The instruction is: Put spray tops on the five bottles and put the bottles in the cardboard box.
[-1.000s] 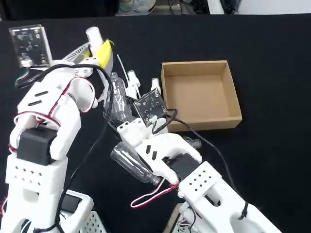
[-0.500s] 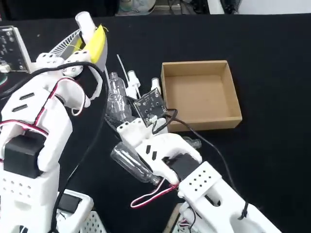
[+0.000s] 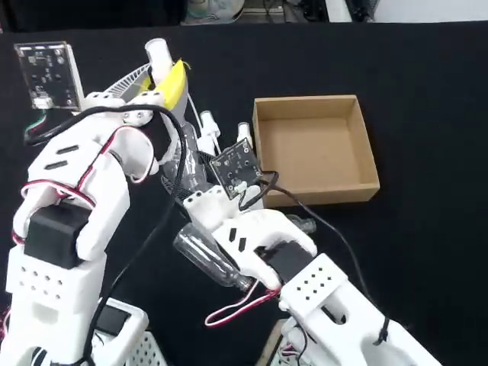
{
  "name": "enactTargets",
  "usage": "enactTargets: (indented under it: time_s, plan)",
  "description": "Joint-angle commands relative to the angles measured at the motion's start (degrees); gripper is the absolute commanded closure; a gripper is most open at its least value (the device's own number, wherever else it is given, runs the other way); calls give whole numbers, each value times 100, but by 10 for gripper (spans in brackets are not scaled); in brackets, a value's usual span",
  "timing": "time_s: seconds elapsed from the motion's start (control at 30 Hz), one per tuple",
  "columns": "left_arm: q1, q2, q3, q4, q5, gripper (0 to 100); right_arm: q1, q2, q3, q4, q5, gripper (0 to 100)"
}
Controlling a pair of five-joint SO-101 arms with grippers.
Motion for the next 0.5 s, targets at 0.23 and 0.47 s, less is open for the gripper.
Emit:
enactTargets:
  time_s: [0.23,0.47]
  plan:
    - [66,-35,57,879,-44,957,-62,-233,-136,-158,9,987]
    - [66,-70,57,1723,-26,777,-62,-233,-136,-158,9,987]
